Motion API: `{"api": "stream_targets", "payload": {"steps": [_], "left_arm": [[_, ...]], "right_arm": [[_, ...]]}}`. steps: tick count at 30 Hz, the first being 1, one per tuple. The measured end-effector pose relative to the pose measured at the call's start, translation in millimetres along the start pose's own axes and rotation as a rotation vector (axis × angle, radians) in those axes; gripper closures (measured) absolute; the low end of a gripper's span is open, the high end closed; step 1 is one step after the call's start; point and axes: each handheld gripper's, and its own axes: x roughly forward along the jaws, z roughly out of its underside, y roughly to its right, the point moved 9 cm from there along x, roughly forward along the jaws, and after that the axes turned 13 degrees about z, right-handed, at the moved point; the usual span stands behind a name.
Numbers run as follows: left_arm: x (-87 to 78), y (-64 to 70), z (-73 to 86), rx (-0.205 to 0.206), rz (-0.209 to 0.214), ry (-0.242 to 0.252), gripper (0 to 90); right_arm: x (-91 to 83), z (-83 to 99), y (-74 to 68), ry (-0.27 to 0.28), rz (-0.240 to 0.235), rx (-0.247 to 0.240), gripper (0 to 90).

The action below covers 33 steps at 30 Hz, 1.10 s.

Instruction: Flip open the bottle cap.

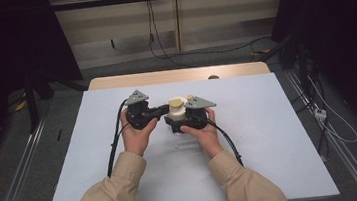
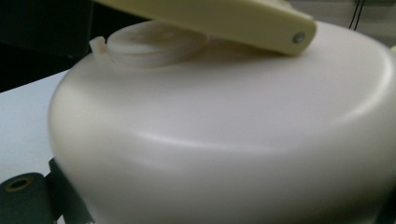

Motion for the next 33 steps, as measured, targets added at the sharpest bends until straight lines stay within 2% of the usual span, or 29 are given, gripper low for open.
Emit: {"api": "stream_targets", "payload": {"steps": [12, 33], "left_arm": [[0.5, 0.4, -7.3, 0.006, -0.001, 0.003, 90.0], [6.6, 2.0, -10.2, 0.006, 0.004, 0.001, 90.0]], "right_arm": [[0.0, 0.0, -0.1, -0.001, 0.000, -0.001, 6.4], [0.1, -0.1, 0.0, 0.000, 0.001, -0.001, 6.4]]}}
